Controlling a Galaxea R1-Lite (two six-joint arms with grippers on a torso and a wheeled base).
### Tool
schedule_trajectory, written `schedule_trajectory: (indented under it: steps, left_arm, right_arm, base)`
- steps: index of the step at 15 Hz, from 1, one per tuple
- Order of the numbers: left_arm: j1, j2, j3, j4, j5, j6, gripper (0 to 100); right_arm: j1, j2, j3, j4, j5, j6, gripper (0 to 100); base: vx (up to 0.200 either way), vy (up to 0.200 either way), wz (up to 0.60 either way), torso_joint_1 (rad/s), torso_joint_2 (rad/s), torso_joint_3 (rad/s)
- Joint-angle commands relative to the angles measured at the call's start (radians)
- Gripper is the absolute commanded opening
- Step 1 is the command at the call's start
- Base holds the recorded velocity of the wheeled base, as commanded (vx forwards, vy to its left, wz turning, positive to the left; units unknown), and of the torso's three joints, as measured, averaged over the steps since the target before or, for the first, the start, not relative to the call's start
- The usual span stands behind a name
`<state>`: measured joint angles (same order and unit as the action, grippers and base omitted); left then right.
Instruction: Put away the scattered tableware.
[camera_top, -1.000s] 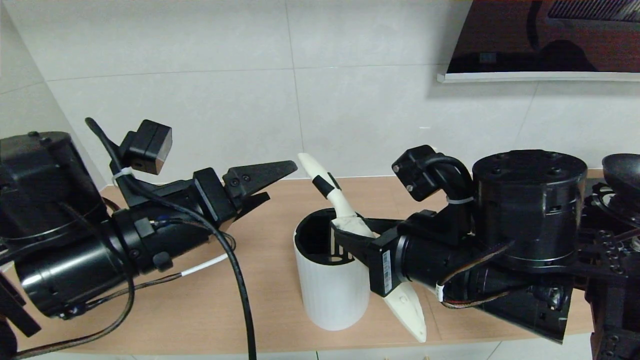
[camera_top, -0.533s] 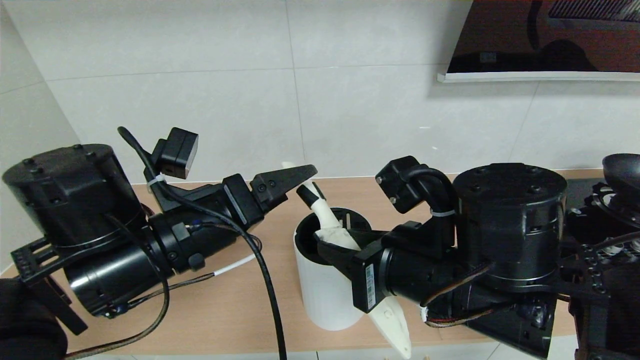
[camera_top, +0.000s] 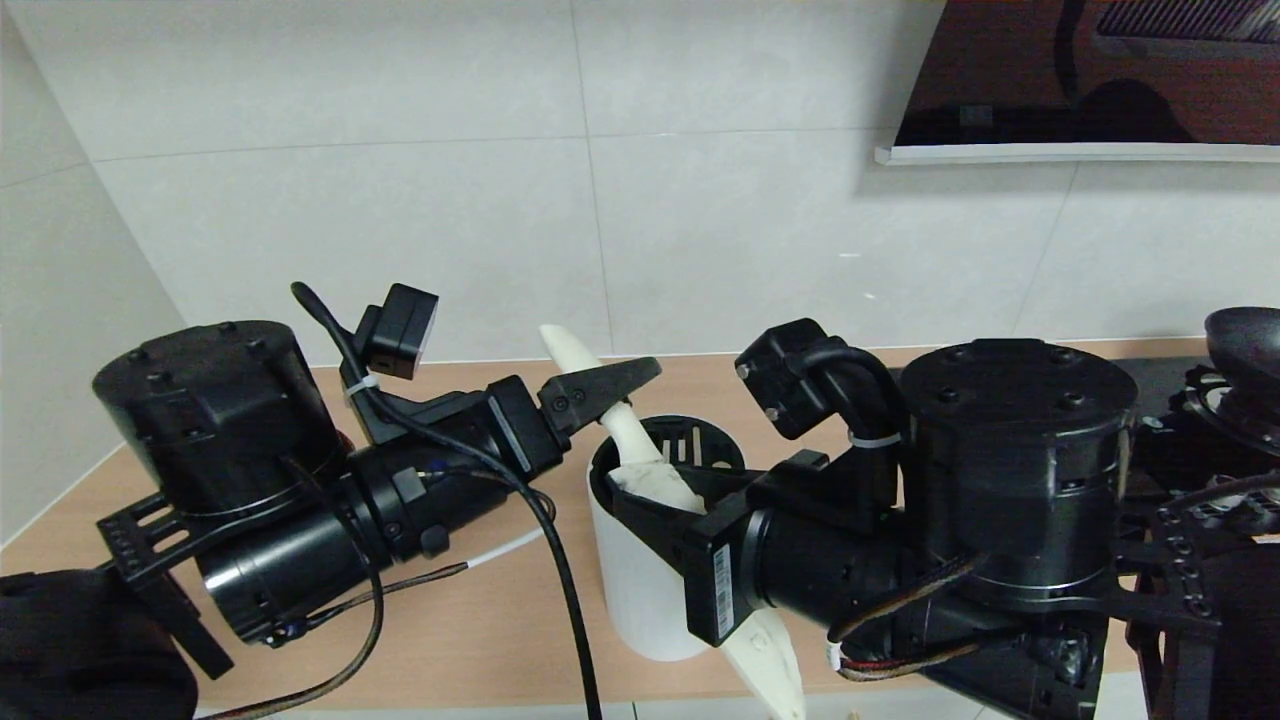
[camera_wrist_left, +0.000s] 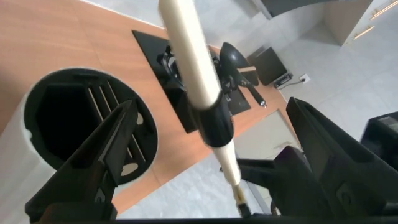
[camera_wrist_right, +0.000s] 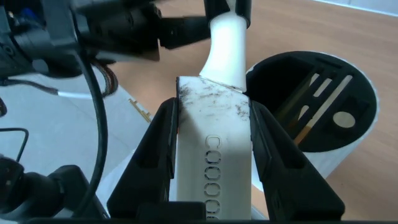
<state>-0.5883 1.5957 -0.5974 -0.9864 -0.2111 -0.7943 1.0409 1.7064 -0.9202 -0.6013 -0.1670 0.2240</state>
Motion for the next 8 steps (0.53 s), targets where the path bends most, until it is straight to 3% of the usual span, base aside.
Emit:
schedule_trajectory:
  steps: [1,8]
  left_arm:
    - [-0.001,0.001,-0.001,-0.002,-0.001,0.000,100]
    - [-0.001,0.004,-0.001,-0.002,-0.001,0.001,100]
  right_arm:
    - [0.001,0.007,0.001,0.000,0.000,0.000,0]
    - [0.002,0.006,0.001,0.000,-0.002,0.000,0]
  base:
    - [0.000,0.000,0.00,0.000,0.00,0.000]
    - [0.000,0.000,0.00,0.000,0.00,0.000]
